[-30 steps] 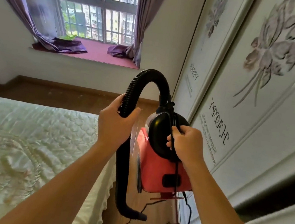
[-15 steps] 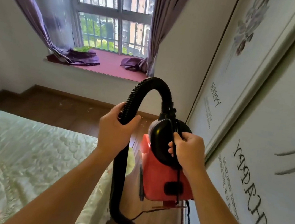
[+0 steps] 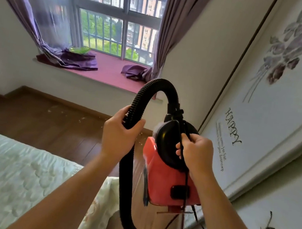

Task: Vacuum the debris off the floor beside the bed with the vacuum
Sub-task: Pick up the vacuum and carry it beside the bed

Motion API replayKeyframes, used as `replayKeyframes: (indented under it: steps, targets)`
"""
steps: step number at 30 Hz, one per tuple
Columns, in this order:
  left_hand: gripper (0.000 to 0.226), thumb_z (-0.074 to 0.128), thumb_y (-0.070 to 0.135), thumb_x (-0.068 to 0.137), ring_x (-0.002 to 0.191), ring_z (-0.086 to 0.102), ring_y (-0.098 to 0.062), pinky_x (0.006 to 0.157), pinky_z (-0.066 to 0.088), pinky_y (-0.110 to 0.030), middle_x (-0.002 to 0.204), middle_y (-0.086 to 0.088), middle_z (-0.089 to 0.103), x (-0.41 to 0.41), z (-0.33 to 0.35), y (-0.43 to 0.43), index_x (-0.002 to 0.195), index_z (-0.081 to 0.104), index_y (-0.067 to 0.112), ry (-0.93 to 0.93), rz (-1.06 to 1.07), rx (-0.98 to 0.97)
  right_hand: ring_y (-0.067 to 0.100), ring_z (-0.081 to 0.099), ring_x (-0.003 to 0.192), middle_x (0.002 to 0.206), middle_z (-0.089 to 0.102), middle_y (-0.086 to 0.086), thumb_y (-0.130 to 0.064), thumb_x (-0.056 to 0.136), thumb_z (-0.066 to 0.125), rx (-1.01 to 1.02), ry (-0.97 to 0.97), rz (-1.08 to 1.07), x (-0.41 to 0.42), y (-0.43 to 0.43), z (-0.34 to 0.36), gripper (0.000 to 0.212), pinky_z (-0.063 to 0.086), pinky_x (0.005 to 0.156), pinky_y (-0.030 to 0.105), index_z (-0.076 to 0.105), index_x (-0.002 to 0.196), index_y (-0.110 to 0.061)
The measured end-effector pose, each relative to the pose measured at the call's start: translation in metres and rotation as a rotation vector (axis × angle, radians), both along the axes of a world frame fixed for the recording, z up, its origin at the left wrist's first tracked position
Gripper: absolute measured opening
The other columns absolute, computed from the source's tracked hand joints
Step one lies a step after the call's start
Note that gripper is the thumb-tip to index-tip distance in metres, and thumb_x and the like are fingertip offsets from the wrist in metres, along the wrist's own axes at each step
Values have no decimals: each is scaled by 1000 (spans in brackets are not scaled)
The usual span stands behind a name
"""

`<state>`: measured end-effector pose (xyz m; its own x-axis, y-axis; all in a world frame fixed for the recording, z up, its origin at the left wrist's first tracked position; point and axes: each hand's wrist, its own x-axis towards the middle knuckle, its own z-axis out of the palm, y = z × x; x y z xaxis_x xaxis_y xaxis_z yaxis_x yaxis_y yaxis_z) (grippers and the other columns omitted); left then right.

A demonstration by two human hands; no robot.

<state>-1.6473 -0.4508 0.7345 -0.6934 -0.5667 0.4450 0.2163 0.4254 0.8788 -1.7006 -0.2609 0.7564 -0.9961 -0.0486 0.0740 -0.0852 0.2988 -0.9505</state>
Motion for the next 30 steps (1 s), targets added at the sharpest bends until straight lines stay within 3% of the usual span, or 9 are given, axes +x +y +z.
replayKeyframes:
  steps: [6, 12, 19, 23, 26, 30]
  targets:
    - [29, 75, 25, 90, 65, 61, -7, 59, 48, -15, 77, 11, 64, -104, -8, -42, 116, 68, 19, 1, -58, 4, 14, 62, 48, 61, 68, 7, -13, 99, 59, -3, 14, -25, -104, -42, 7, 23, 50, 47, 28, 73, 81, -9]
    - [37, 76, 30, 89, 75, 66, -13, 68, 57, -30, 87, 11, 68, -195, -10, -83, 124, 65, 23, -24, -50, 19, 15, 61, 47, 62, 68, 9, -13, 99, 59, -4, 16, 14, -203, -80, 12, 23, 52, 50, 32, 73, 80, -8]
    - [35, 77, 31, 88, 71, 64, -14, 66, 59, -36, 82, 12, 66, -300, -27, -126, 121, 65, 26, -37, 99, -9, 16, 63, 46, 57, 68, 5, -13, 97, 61, -6, 17, 122, -333, -135, -14, 28, 50, 50, 30, 71, 70, -9]
    - [27, 75, 29, 90, 65, 61, -12, 60, 55, -29, 77, 7, 65, -347, -23, -149, 114, 65, 29, -37, 252, 15, 17, 62, 45, 56, 67, 5, -11, 96, 61, -6, -8, 244, -398, -171, -22, 29, 49, 49, 30, 71, 70, -9]
    - [27, 74, 27, 91, 69, 61, -6, 59, 48, -13, 80, 7, 65, -369, -16, -168, 116, 66, 24, -45, 364, 16, 18, 61, 44, 54, 66, 4, -10, 95, 62, 7, -12, 325, -437, -204, -23, 31, 48, 50, 30, 70, 65, -10]
    - [24, 73, 26, 92, 71, 63, -8, 59, 49, -13, 80, 5, 66, -385, -9, -202, 113, 67, 18, -58, 461, 29, 18, 61, 42, 54, 67, 4, -12, 93, 64, 17, -8, 433, -478, -255, -19, 32, 49, 49, 31, 69, 61, -11]
